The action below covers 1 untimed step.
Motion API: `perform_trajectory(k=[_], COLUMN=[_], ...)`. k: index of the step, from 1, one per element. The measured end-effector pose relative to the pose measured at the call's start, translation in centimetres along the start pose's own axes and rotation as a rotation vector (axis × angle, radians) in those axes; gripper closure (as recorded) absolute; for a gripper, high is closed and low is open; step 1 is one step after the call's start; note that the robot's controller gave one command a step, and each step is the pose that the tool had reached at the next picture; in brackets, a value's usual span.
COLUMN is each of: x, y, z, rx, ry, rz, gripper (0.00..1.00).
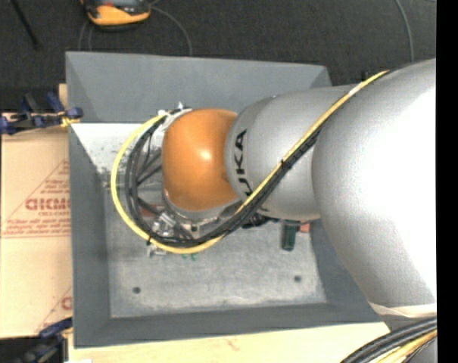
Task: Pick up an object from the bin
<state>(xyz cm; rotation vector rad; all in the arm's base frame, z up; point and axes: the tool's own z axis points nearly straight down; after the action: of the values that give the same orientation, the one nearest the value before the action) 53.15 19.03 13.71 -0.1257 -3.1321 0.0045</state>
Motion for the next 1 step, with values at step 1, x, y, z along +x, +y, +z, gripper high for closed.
perform_trajectory(k=[1], x=[-4.31], y=[-2.09], z=[0.24], rx=[-0.003], ry=[-0.01], rz=[-0.017], gripper=[0.0])
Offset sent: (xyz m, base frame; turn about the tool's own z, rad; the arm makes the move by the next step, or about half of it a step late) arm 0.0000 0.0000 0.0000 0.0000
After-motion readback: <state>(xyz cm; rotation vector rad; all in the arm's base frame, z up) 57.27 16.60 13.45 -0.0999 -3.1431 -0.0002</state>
